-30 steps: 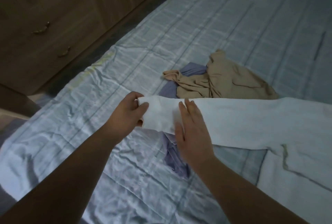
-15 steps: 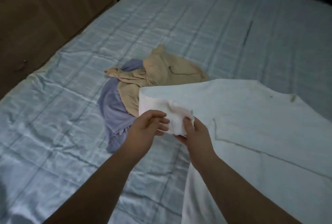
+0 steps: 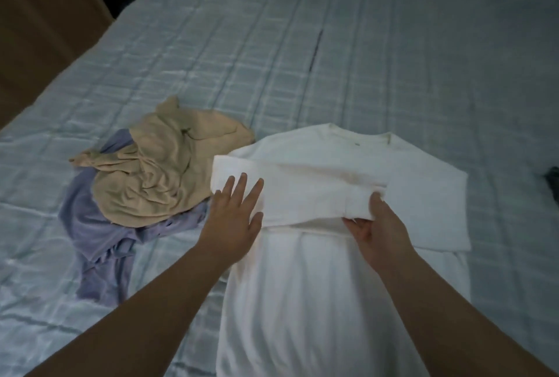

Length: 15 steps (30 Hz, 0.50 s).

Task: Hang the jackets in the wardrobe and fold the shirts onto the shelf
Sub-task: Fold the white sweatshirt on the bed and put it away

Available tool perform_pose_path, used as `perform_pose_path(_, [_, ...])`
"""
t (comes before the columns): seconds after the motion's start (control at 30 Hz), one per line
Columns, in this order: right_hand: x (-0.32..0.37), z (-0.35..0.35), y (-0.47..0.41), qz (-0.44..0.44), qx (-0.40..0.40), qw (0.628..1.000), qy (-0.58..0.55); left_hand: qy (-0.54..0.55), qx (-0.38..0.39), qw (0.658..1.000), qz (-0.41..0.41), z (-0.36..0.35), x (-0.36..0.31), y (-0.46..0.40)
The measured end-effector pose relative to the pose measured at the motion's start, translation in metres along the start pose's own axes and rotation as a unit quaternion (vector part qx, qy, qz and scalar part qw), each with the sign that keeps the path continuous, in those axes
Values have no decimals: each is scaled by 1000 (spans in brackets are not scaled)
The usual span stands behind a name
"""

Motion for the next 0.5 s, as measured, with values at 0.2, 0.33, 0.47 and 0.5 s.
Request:
perform_pose_path(0.2, [54, 84, -32, -9, -92, 994, -61, -42, 31, 999, 4, -39, -54, -41])
perform_pose_path(0.33, [78, 133, -46, -16, -138, 988, -64, -65, 46, 997, 4, -62, -81, -58])
perform_pose_path(0.47, [94, 173, -52, -27, -177, 984, 22, -90, 52, 995, -8, -80, -96, -72])
perform_pose_path(0.5, [97, 182, -54, -17, -181, 982, 54, -96, 53, 994, -8, -83, -98, -74])
Point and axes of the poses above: each hand's wrist, its own y-axis away from the middle knuckle, its own z-axis out of the back of the hand, x = y × z, the point moved 1 cm from there along -y, towards the middle knuckle, and after that the axes turned 8 degrees about y, right-handed, at the moved point
